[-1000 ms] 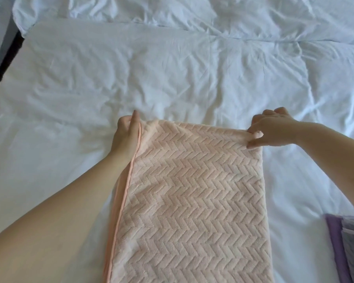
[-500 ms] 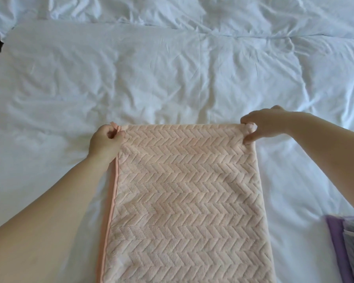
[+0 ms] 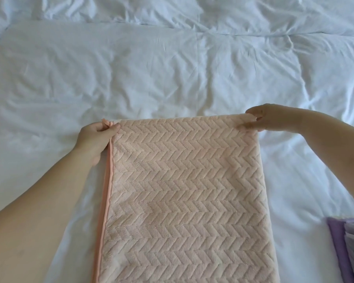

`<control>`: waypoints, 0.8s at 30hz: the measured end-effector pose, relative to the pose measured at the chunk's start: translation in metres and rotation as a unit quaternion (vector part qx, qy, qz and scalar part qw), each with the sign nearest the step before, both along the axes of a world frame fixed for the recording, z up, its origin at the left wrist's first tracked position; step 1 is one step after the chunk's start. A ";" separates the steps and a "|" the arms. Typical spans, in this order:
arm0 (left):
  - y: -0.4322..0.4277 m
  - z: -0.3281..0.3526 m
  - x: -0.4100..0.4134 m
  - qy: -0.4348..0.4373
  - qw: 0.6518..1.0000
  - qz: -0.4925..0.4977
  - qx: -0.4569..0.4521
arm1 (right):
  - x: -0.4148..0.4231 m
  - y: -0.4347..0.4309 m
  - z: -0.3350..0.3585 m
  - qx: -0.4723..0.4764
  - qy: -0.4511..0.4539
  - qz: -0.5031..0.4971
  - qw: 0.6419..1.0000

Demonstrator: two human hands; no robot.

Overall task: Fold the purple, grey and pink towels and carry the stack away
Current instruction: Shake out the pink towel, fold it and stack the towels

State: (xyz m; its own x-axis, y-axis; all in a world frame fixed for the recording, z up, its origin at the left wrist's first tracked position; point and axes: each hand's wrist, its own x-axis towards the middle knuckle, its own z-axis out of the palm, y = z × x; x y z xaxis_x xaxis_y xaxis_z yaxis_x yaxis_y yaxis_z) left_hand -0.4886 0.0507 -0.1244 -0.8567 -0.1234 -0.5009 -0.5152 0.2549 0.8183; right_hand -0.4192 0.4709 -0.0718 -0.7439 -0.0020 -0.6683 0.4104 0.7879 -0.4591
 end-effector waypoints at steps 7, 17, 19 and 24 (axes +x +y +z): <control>0.007 -0.005 -0.004 0.042 0.999 0.024 0.000 | 0.008 0.001 -0.029 -0.156 0.080 -0.191 0.966; 0.019 -0.019 0.007 0.207 0.937 -0.081 -0.269 | 0.026 -0.051 -0.071 0.117 0.276 -0.245 0.922; 0.026 -0.013 0.015 0.275 0.878 -0.080 -0.385 | 0.037 -0.065 -0.067 0.190 0.351 -0.243 0.884; 0.076 -0.018 0.065 0.376 0.713 -0.402 -0.434 | 0.063 -0.128 -0.076 0.200 0.357 -0.003 0.912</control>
State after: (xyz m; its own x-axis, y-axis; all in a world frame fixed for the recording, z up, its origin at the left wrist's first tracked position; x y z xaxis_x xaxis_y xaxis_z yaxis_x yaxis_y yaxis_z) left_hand -0.4235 0.1263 -0.1427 -0.8117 0.5747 0.1043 0.5841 0.7995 0.1400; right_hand -0.3561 0.3426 -0.1476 -0.9890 0.1420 0.0403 0.1246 0.9497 -0.2874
